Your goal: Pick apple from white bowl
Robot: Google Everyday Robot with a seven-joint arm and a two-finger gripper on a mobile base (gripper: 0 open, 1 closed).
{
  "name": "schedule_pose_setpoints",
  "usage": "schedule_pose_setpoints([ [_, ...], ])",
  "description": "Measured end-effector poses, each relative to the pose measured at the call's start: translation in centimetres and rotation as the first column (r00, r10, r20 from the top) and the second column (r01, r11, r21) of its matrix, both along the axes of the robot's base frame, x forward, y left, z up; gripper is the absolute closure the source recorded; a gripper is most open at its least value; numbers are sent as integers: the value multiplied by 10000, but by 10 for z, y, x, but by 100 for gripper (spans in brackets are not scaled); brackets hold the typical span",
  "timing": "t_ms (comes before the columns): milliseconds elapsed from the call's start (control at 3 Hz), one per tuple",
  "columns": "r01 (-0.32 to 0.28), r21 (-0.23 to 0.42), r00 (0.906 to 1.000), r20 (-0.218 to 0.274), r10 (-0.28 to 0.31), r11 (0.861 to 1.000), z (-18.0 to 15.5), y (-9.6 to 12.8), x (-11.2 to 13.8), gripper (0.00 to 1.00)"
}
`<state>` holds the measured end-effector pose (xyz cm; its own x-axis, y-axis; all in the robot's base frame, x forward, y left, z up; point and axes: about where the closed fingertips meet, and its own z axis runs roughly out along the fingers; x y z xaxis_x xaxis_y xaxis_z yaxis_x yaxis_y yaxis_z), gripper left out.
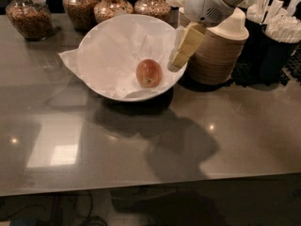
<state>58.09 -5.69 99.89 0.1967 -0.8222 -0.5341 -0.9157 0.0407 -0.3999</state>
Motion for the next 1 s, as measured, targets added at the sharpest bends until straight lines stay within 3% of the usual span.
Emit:
schedule_pose_setpoints([
  [667,-376,668,9969,-667,420,9971,-30,8,24,13],
  [1000,-400,683,9940,-992,467,9969,-46,9,30,22],
])
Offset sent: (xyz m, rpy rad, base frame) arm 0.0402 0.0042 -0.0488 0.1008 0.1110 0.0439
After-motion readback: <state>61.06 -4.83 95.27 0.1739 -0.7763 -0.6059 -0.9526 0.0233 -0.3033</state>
